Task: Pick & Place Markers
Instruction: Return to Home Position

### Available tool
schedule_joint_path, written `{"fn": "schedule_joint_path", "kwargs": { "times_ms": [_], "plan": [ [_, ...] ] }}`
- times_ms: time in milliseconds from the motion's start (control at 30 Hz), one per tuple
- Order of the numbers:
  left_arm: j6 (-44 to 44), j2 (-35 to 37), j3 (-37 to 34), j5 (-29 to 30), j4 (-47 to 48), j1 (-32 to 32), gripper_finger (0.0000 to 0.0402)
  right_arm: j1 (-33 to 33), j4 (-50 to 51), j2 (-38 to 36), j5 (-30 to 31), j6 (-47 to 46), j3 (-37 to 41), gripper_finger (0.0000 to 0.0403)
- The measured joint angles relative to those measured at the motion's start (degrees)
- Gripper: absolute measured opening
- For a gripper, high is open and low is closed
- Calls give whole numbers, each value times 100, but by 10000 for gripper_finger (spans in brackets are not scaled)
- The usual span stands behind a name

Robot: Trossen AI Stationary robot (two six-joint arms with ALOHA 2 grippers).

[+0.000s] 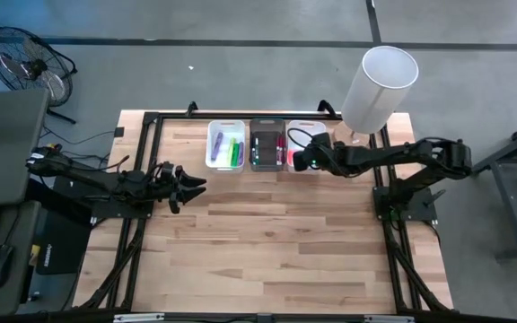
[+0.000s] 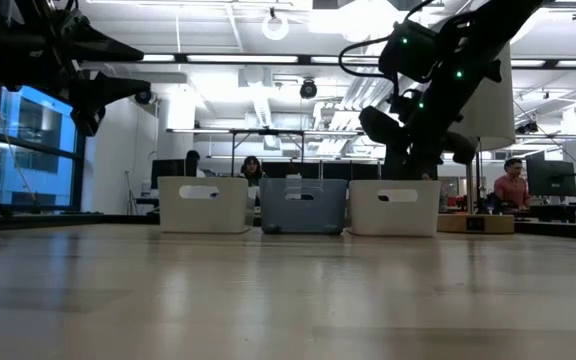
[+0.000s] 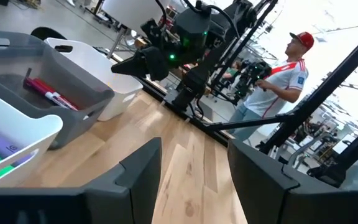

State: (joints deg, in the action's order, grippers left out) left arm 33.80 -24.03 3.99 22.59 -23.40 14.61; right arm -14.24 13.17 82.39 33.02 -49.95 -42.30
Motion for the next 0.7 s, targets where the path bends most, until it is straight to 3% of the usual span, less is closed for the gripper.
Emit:
{"fn": "schedule_joint_path", "kwargs": {
  "times_ms": [400,700],
  "plan": [
    [-4,0,0,-7,0,0,182,0,-198,-158,-584,318,2,139],
    [-107,2,0,22,54,0,182,205,-231,-969,-1174,1139,4,128]
  ]
}}
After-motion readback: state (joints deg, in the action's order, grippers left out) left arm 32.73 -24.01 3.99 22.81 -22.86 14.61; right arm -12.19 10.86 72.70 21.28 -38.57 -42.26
